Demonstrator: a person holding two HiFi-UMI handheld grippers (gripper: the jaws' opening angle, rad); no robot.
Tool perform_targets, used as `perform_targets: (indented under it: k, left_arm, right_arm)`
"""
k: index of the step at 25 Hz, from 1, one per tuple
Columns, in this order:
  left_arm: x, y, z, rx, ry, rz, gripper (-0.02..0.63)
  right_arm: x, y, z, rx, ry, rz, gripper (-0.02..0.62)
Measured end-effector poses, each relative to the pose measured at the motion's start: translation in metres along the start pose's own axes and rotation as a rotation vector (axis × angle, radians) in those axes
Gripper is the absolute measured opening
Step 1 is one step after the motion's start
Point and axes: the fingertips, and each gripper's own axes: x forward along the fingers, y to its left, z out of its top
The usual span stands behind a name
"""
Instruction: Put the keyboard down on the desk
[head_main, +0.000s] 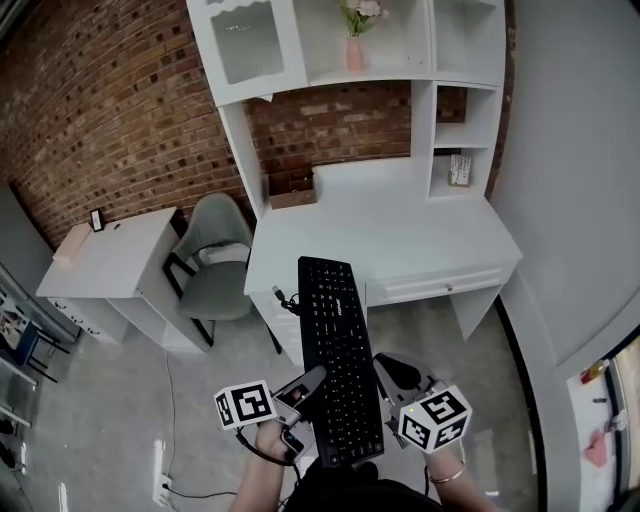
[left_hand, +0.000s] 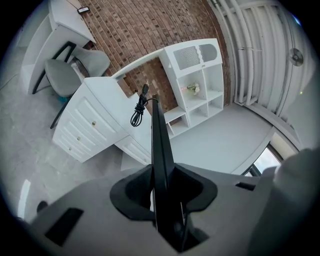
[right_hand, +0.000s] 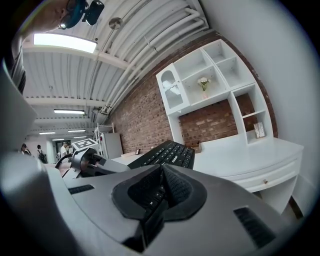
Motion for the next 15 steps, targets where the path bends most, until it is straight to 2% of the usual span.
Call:
perform_targets:
  k: [5, 10, 15]
  left_arm:
    - [0.058, -0.001, 0.052, -0.016, -0.028, 0.026, 0.114]
    - [0.091, 0.034, 0.082, -0.027, -0.026, 0.002, 0.114]
    - [0.126, 0.057, 0.139, -0.025, -0.003, -0.023, 0.115]
  right_arm:
    - [0.046, -0.056, 0.028, 0.014, 0.013, 0.040, 0.006]
    - [0.091, -0.085, 0.017, 0.015, 0.001, 0.045, 0.006]
    - [0.150, -0.112, 0.033, -0.003, -0.003, 0.026, 0.006]
